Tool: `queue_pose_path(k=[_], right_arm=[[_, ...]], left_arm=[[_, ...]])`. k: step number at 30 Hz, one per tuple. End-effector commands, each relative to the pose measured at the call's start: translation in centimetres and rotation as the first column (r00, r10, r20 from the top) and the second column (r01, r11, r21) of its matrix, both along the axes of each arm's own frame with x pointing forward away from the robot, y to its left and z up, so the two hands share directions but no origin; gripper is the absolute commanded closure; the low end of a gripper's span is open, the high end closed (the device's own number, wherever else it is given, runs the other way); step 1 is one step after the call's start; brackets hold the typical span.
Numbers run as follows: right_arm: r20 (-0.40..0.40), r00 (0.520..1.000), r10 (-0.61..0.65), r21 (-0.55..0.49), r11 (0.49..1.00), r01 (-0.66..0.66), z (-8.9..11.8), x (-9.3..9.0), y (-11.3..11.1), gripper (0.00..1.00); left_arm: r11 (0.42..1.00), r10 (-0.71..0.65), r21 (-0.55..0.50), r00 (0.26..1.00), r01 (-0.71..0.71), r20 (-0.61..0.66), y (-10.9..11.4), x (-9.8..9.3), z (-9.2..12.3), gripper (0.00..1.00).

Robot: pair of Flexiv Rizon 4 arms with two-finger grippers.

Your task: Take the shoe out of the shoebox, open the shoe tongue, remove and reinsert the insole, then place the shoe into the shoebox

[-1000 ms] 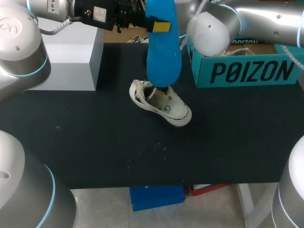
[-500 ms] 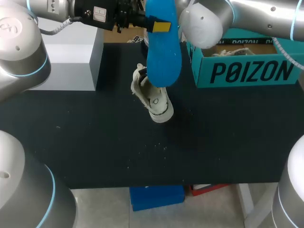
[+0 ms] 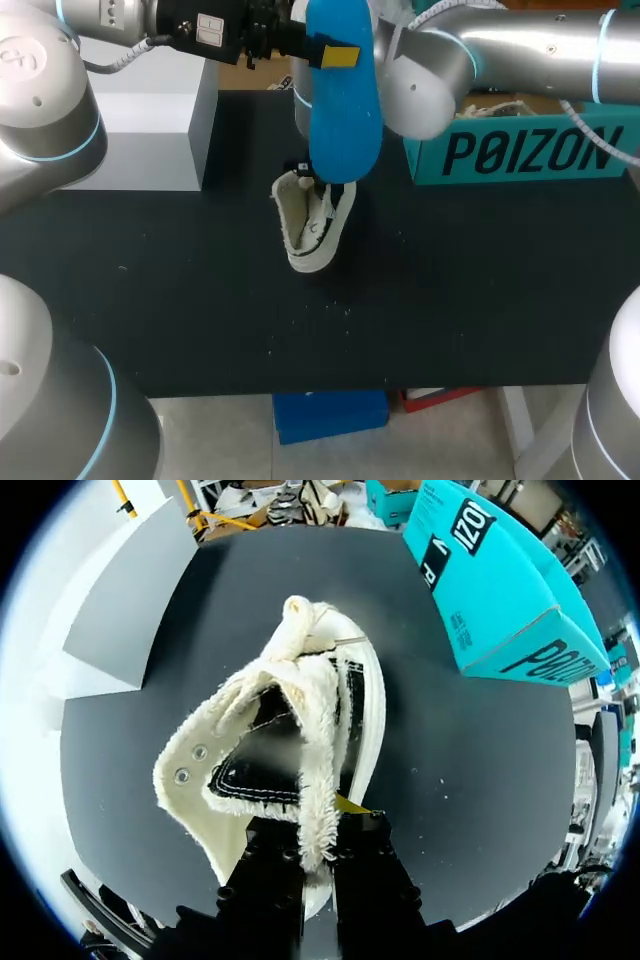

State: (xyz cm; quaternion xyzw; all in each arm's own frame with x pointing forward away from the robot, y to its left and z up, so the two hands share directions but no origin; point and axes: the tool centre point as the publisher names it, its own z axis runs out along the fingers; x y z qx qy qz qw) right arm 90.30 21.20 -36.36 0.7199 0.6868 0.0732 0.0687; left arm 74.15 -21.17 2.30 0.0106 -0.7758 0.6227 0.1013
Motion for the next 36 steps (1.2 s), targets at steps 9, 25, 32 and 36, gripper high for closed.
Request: queue_pose_path(k=[9,25,32,36], right_arm=[[0.142,0.988,0.068,-0.029,0.997,-0.064,-1.7,-0.3,0.0,1.0],[0.136,0.982,0.128,-0.045,0.991,-0.123,-1.9,0.3,-0.9,1.0],[0.125,0.984,0.126,-0.041,0.992,-0.122,-2.9,0.1,-1.0,1.0],[0.122,0.985,0.125,-0.033,0.992,-0.122,-3.2,0.0,-1.2,1.0]], left_arm=[[1.0,0.002,-0.002,1.0,-0.002,0.002,-0.1,0.0,-0.1,1.0],[1.0,0.002,-0.002,1.0,-0.002,0.002,-0.1,0.0,-0.1,1.0],[1.0,0.002,-0.002,1.0,-0.002,0.002,-0.1,0.0,-0.1,1.0],[1.0,0.002,-0.002,1.0,-0.002,0.002,-0.1,0.0,-0.1,1.0]])
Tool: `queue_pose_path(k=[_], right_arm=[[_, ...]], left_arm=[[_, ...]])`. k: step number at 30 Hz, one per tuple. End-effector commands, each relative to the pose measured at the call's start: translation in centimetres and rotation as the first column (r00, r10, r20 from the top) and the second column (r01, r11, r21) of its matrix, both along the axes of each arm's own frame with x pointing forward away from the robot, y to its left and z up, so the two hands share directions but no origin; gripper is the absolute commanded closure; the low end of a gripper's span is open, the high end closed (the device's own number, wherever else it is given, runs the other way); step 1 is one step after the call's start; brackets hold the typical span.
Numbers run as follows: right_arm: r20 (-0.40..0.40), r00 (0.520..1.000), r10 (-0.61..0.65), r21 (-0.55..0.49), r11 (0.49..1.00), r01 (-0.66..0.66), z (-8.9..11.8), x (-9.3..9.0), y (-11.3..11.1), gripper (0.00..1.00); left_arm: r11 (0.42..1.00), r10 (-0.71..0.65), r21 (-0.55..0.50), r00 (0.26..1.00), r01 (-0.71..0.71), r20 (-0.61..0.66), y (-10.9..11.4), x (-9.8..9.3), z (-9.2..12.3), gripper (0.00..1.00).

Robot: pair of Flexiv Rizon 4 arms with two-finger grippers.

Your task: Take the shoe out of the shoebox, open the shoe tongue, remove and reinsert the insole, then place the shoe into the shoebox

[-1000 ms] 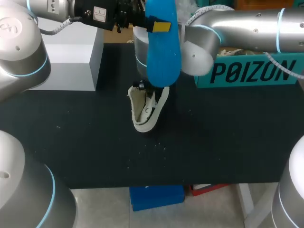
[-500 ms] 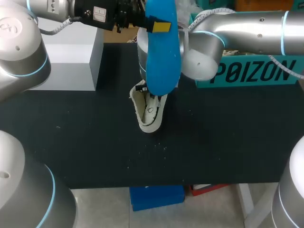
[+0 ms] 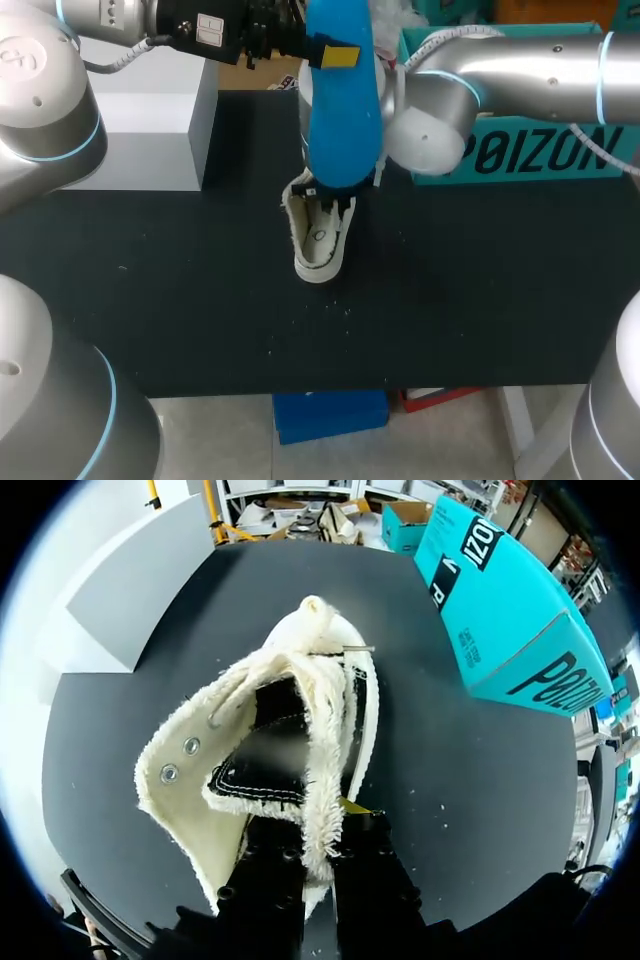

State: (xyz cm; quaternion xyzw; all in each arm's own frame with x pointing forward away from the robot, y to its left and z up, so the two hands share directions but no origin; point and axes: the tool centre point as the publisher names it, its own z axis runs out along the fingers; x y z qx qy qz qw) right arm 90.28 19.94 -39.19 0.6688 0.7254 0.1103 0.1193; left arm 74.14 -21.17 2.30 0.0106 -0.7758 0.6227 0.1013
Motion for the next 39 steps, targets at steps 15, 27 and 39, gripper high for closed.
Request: queue_pose_path(k=[15,27,39], right_arm=[[-0.117,0.993,-0.011,0.549,0.832,0.074,4.4,-0.5,-3.1,0.0],[0.037,0.992,0.124,0.725,0.679,-0.113,9.0,-0.8,-3.6,0.0],[0.004,0.995,0.097,0.817,0.574,-0.06,9.2,-1.2,-4.8,0.0]], left_arm=[[1.0,0.002,-0.002,1.0,-0.002,0.002,-0.1,0.0,-0.1,1.0],[1.0,0.002,-0.002,1.0,-0.002,0.002,-0.1,0.0,-0.1,1.0],[1.0,0.002,-0.002,1.0,-0.002,0.002,-0.1,0.0,-0.1,1.0]])
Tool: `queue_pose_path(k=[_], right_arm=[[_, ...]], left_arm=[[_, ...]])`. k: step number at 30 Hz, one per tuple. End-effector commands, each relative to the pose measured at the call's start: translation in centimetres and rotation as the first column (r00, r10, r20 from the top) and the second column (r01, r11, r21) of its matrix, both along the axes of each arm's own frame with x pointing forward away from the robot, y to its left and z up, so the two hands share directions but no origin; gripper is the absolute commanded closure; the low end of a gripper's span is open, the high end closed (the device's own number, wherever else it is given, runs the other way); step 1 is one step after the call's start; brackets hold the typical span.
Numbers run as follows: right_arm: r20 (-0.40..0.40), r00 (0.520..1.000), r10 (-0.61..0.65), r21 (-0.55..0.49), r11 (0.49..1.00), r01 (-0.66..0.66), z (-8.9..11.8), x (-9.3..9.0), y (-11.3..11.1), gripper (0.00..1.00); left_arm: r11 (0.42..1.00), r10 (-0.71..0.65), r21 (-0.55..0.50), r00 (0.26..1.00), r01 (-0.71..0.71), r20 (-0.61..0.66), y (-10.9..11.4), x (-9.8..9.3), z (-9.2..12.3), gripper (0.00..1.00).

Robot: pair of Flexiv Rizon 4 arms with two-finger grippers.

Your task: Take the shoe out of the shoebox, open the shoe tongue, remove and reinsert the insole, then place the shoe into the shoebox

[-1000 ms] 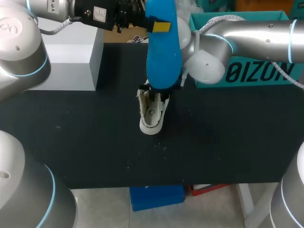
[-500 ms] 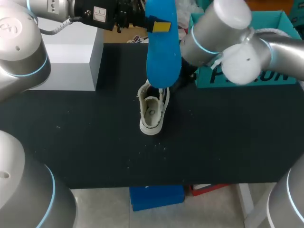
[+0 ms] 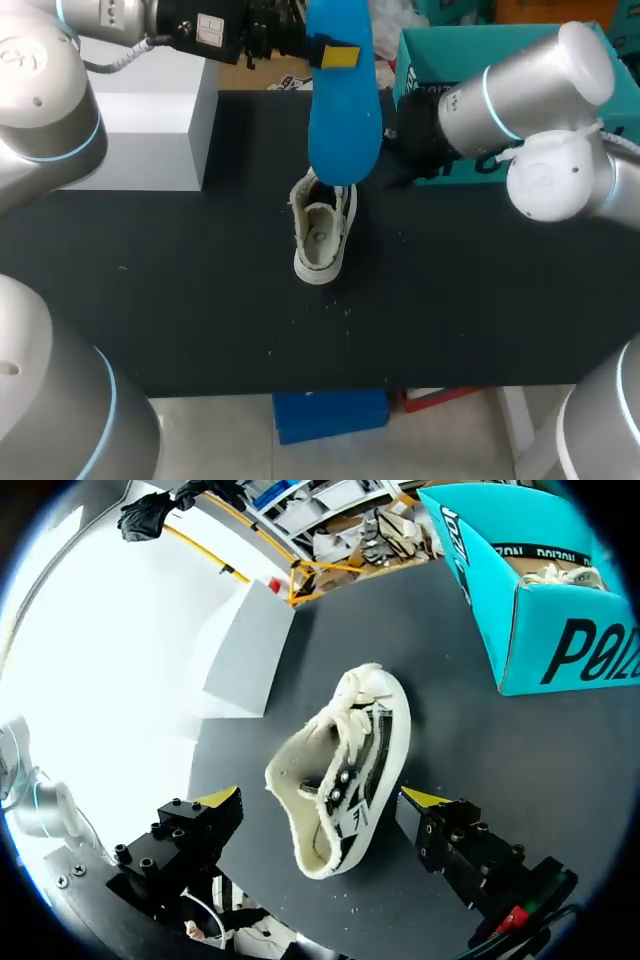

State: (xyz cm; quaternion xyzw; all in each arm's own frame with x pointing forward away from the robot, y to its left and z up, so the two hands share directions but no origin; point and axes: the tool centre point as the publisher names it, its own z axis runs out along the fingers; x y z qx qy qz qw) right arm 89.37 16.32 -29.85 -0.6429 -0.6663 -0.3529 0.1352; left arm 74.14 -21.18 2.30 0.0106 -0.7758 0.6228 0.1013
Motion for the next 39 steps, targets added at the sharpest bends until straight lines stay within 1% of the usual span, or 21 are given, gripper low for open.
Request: queue_pose_path(k=[1,3,6,10,14,17,21,24,27,29,30,31,32,34,36,37,39], right_arm=[[-0.028,0.999,0.019,0.28,0.96,-0.01,0.0,-0.3,-1.4,0.0],[-0.038,0.999,0.018,0.334,0.943,-0.004,0.5,-0.2,-1.7,0.0],[-0.026,0.999,0.025,0.358,0.933,-0.014,1.3,-0.2,-2.0,0.0],[-0.009,0.999,0.037,0.416,0.909,-0.03,2.1,-0.1,-2.3,0.0],[0.004,0.999,0.051,0.43,0.901,-0.048,2.7,-0.1,-2.2,0.0],[-0.001,0.998,0.059,0.452,0.89,-0.052,3.0,-0.1,-2.1,0.0],[-0.004,0.998,0.061,0.448,0.893,-0.053,3.4,-0.1,-2.1,0.0],[-0.008,0.998,0.063,0.463,0.885,-0.052,3.6,-0.2,-2.1,0.0],[-0.023,0.996,0.087,0.429,0.901,-0.069,3.7,-0.6,-1.9,0.0],[-0.023,0.996,0.087,0.429,0.901,-0.069,3.7,-0.6,-1.9,0.0],[-0.023,0.996,0.087,0.429,0.901,-0.069,3.7,-0.6,-1.9,0.0],[-0.023,0.996,0.087,0.429,0.901,-0.069,3.7,-0.6,-1.9,0.0],[-0.023,0.996,0.087,0.429,0.901,-0.069,3.7,-0.6,-1.9,0.0],[-0.023,0.996,0.087,0.429,0.901,-0.069,3.7,-0.6,-1.9,0.0],[-0.023,0.996,0.087,0.429,0.901,-0.069,3.7,-0.6,-1.9,0.0],[-0.023,0.996,0.087,0.429,0.901,-0.069,3.7,-0.6,-1.9,0.0],[-0.023,0.996,0.087,0.429,0.901,-0.069,3.7,-0.6,-1.9,0.0]], left_arm=[[1.0,0.002,-0.002,1.0,-0.002,0.002,-0.1,0.0,-0.1,1.0],[1.0,0.002,-0.002,1.0,-0.002,0.002,-0.1,0.0,-0.1,1.0],[1.0,0.002,-0.002,1.0,-0.002,0.002,-0.1,0.0,-0.1,1.0],[1.0,0.002,-0.002,1.0,-0.002,0.002,-0.1,0.0,-0.1,1.0],[1.0,0.002,-0.002,1.0,-0.002,0.002,-0.1,0.0,-0.1,1.0],[1.0,0.002,-0.002,1.0,-0.002,0.002,-0.1,0.0,-0.1,1.0],[1.0,0.002,-0.002,1.0,-0.002,0.002,-0.1,0.0,-0.1,1.0],[1.0,0.002,-0.002,1.0,-0.002,0.002,-0.1,0.0,-0.1,1.0],[1.0,0.002,-0.002,1.0,-0.002,0.002,-0.1,0.0,-0.1,1.0],[1.0,0.002,-0.002,1.0,-0.002,0.002,-0.1,0.0,-0.1,1.0],[0.998,0.023,0.058,0.989,-0.032,0.148,-0.4,-0.4,-0.2,1.0],[0.995,0.006,0.094,0.965,-0.032,0.262,-0.8,-1.1,-0.4,1.0],[0.992,-0.01,0.124,0.937,-0.035,0.348,-1.2,-1.7,-0.7,1.0],[0.984,-0.008,0.162,0.893,-0.073,0.451,-2.0,-2.8,-2.0,1.0],[0.981,0.008,0.167,0.885,-0.097,0.466,-2.4,-3.9,-3.9,1.0],[0.977,-0.015,0.197,0.901,-0.079,0.434,-2.6,-4.4,-5.1,1.0],[0.977,-0.015,0.197,0.901,-0.079,0.434,-2.6,-4.4,-5.1,1.0]])
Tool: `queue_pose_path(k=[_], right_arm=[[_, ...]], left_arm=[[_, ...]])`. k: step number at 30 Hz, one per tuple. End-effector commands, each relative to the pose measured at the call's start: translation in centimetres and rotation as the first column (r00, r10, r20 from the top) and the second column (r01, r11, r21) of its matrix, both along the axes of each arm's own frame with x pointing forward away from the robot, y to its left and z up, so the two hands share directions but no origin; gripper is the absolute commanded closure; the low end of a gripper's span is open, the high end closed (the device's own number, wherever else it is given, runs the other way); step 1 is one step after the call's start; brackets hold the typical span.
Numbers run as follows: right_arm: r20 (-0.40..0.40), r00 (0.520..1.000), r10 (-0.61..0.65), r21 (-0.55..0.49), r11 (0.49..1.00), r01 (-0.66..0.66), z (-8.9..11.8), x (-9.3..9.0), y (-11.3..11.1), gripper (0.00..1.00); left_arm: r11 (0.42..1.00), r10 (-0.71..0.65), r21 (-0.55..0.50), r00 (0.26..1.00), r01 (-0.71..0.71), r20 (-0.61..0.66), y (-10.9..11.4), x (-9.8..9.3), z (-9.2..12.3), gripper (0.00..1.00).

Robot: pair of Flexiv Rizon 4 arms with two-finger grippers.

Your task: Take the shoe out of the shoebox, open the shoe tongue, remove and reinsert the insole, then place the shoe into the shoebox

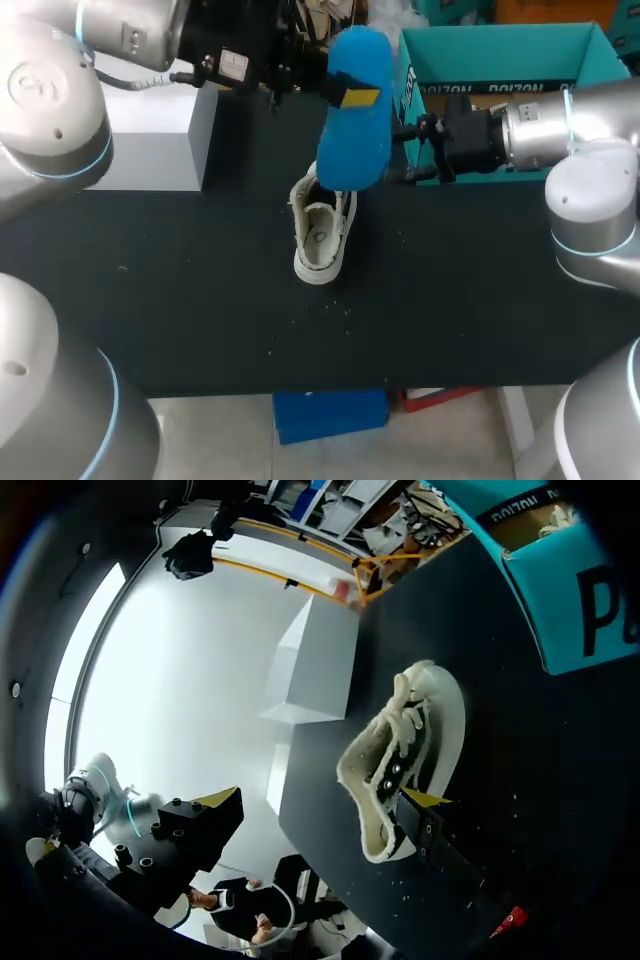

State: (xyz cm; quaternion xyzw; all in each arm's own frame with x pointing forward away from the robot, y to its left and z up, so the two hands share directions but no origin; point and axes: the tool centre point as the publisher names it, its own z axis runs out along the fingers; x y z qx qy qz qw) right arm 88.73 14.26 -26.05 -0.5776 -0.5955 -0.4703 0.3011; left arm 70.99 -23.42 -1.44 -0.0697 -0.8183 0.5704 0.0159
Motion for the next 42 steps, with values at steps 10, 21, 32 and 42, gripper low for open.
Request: queue_pose_path(k=[10,21,32,42], right_arm=[[0.001,1.0,-0.002,0.001,1.0,0.002,-0.1,0.0,0.1,0.0],[0.001,1.0,-0.002,0.001,1.0,0.002,-0.1,0.0,0.1,0.0],[0.001,1.0,-0.002,0.001,1.0,0.002,-0.1,0.0,0.1,0.0],[0.001,1.0,-0.002,0.001,1.0,0.002,-0.1,0.0,0.1,0.0]], left_arm=[[0.995,0.051,0.076,0.976,-0.069,0.214,-0.4,-1.2,-1.3,1.0],[0.992,0.06,0.075,0.882,-0.106,0.467,0.5,-5.6,-3.2,1.0],[0.988,0.12,-0.011,0.723,-0.153,0.68,4.1,-9.7,-9.3,1.0],[0.988,0.12,-0.011,0.723,-0.153,0.68,4.1,-9.7,-9.3,1.0]])
